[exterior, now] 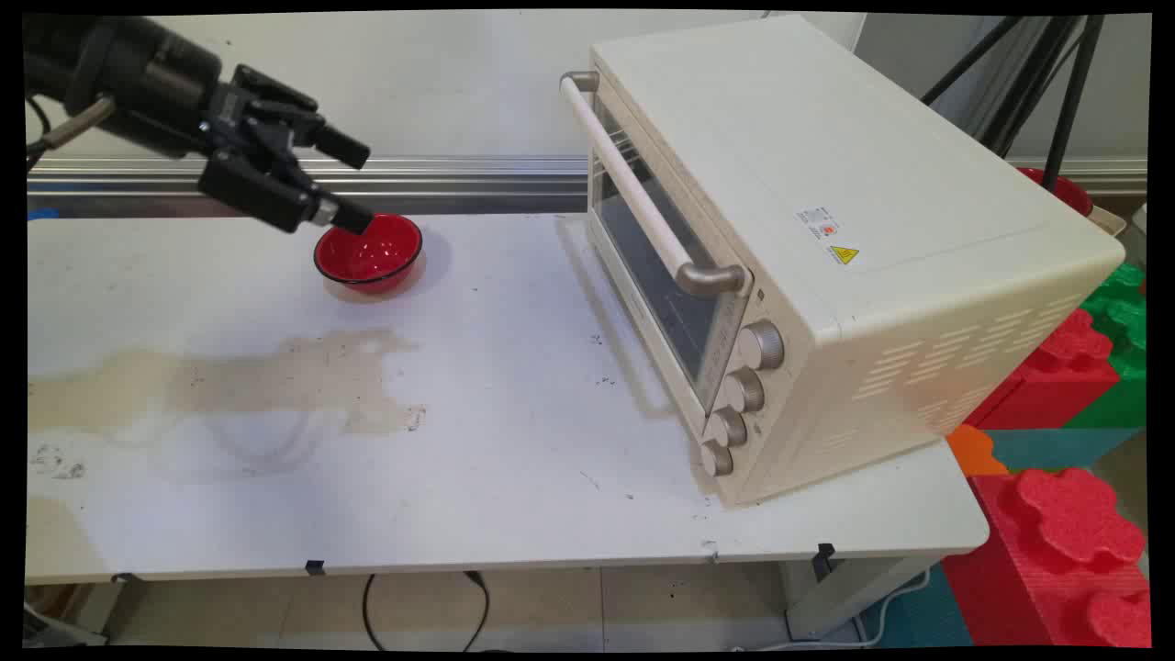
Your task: Open the oven
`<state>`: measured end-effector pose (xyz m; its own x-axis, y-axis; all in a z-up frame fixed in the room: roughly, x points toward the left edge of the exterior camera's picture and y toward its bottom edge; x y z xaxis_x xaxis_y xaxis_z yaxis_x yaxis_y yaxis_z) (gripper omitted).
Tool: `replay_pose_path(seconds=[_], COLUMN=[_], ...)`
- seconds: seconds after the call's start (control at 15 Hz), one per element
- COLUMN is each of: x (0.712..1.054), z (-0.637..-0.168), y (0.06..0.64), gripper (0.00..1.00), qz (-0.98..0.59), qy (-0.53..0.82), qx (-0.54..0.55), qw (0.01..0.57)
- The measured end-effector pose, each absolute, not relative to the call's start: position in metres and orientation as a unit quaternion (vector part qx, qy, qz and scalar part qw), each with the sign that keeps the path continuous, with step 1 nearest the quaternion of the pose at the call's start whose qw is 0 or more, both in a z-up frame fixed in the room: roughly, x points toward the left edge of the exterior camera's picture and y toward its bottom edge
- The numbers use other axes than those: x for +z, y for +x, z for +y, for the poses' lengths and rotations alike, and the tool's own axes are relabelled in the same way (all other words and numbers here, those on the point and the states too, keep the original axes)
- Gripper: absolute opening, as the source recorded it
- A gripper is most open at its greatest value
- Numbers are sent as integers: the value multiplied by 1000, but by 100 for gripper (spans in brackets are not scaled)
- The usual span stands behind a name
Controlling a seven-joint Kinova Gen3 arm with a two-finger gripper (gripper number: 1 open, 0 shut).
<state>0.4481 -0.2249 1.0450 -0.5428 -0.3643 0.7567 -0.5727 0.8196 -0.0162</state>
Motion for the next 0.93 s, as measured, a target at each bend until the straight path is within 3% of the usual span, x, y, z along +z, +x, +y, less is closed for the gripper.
replay_pose_path(seconds=[0.93], x=[1082], z=[-289], y=[383], gripper=[100], qz=[-866], qy=[267], qx=[134], qw=[401])
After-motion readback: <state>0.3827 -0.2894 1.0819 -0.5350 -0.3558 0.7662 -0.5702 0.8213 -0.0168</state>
